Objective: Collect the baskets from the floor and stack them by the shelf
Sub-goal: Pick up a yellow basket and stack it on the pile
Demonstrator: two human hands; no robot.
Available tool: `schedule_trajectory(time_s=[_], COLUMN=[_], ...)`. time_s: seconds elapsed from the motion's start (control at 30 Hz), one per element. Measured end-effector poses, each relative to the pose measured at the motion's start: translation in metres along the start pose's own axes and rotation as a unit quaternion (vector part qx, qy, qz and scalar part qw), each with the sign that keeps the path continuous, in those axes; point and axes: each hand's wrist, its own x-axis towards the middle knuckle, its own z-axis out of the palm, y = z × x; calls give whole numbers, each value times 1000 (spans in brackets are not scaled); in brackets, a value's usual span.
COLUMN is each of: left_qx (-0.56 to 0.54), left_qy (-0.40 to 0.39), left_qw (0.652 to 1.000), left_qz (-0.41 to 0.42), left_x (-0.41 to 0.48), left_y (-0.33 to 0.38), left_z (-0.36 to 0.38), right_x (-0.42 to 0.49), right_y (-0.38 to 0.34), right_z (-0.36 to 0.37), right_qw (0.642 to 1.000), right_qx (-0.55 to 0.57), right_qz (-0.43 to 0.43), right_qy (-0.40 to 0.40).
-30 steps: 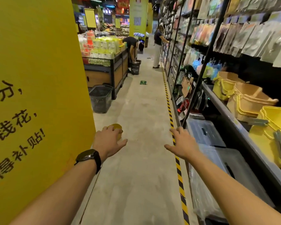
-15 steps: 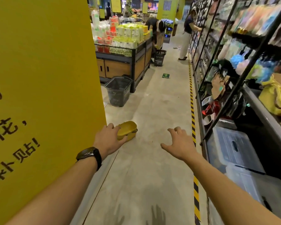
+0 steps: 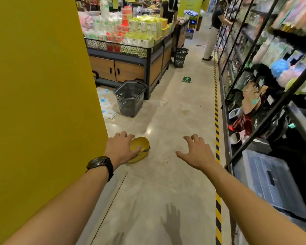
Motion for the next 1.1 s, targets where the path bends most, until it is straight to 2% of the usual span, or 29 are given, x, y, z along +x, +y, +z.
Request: schedule_trajectory(time_s=[0.2, 0.4, 0.77, 1.1], left_qx=[0, 12, -15, -21], left_qy=[-3, -19, -38, -52], left_qw=[999, 998, 992, 982], left_qz=[-32, -62, -120, -179], left_x=[78, 136, 278, 367], left_y=[11, 10, -52, -87], left_z=[11, 33, 65, 79], right_x=[96, 180, 359, 498], right_y=[30, 27, -4, -18], right_z=[7, 16, 35, 48], right_qw=[999, 994, 988, 980], right_qx=[-21, -35, -43, -52], right_qz=[-42, -100, -134, -174], right_qy=[-20, -39, -70, -85])
